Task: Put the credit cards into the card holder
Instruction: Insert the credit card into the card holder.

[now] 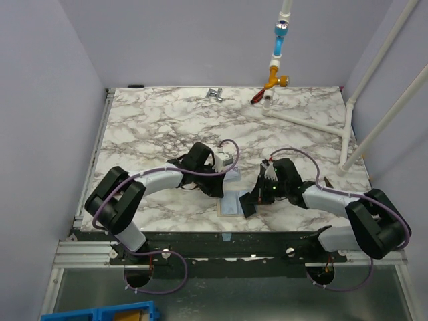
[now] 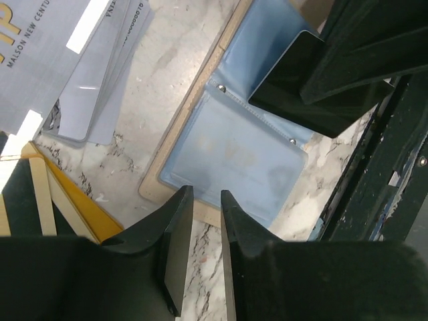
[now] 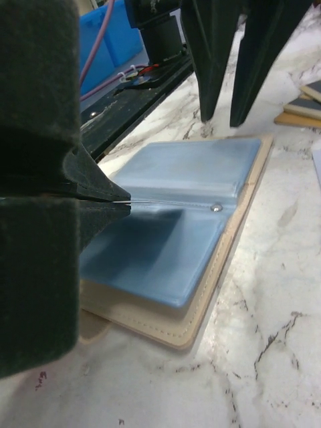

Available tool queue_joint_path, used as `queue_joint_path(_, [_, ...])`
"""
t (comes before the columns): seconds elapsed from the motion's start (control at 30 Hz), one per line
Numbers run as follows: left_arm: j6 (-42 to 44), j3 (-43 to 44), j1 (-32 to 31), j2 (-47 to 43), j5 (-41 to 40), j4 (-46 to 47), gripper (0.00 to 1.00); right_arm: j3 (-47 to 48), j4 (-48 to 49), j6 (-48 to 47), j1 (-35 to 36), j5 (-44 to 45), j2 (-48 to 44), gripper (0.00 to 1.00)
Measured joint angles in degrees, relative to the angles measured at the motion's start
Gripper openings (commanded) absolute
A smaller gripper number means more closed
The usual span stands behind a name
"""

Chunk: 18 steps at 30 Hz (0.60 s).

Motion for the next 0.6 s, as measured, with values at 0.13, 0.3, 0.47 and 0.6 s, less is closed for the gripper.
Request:
queue_joint_path(0.13, [0.35,0.00,0.00,-1.51,-1.09,-1.75,0.09,0.26,0.83,0.00,-0.24,-0.81,2.84,0.01])
queue_joint_path(0.3, [1.55,1.55,-1.60,-1.68,-3.28,-5.14,0.09,1.36,1.57,-0.13,-0.70,-2.01,4.81,0.01])
queue_joint_path(0.47, [1.90,3.93,-3.48,-1.68,-5.81,-8.02,0.08,1.36,1.73,-0.46,-1.62,-2.05,4.87,0.01])
queue_joint_path(0.6, [1.57,5.70,-5.68,0.22,-7.45,-9.44,0.03,1.14,1.75,-0.48,-2.64,-1.86,4.72,0.01])
